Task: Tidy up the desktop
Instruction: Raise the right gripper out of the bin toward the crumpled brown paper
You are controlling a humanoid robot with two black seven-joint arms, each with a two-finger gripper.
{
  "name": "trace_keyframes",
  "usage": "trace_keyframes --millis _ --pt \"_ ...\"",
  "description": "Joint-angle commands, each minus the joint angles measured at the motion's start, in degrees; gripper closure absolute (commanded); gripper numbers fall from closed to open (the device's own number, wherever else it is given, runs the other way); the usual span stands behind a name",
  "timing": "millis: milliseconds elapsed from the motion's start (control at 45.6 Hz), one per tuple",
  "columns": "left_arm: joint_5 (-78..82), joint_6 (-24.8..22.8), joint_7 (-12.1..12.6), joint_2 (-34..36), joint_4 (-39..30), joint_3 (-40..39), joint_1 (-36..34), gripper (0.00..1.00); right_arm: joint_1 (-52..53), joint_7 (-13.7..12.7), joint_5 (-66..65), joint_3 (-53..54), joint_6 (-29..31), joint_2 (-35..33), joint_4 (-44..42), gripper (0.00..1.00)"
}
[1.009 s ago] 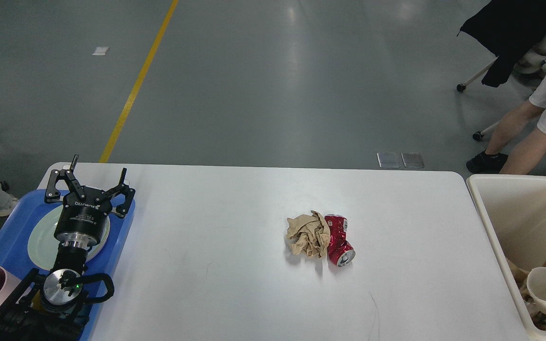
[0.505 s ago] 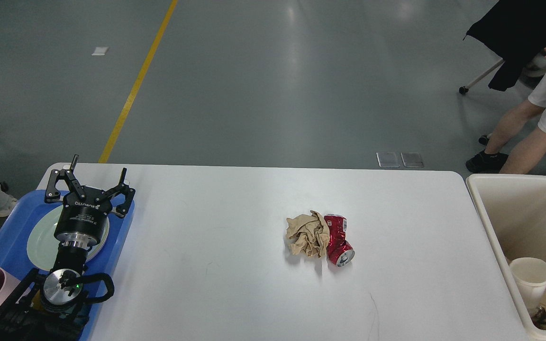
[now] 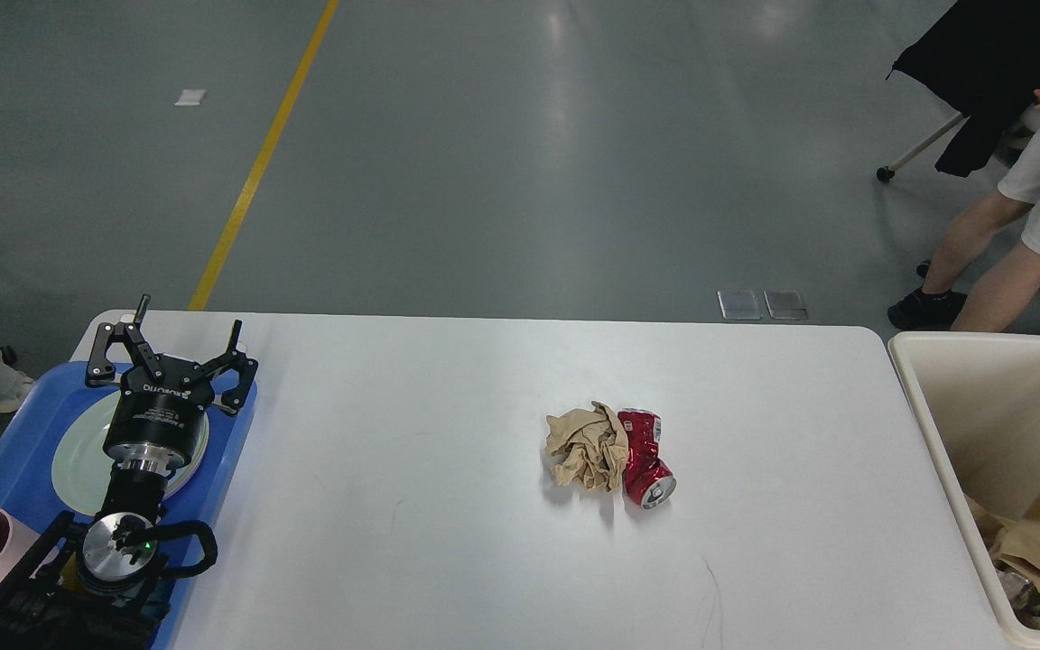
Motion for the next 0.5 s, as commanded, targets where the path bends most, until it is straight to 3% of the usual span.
trace_keyframes --millis 0,88,154,483 --pt "0.0 0.01 0.0 -0.01 0.0 0.02 0.06 0.03 7.64 -0.4 0.39 -5.22 12.75 7.51 1.77 0.0" --pt "0.0 0.01 0.0 -0.01 0.0 0.02 -0.03 0.03 13.17 -0.49 0.48 -5.76 21.81 12.26 3.6 0.0" --pt "0.0 0.01 0.0 -0.01 0.0 0.02 -0.03 0.03 18.62 -0.49 0.56 -5.84 24.63 14.37 8.87 0.0" --pt "-0.09 0.1 -0.09 -0.01 0.0 -0.07 0.06 0.03 42.27 -0.66 13.92 -7.51 23.76 29.84 31.56 0.01"
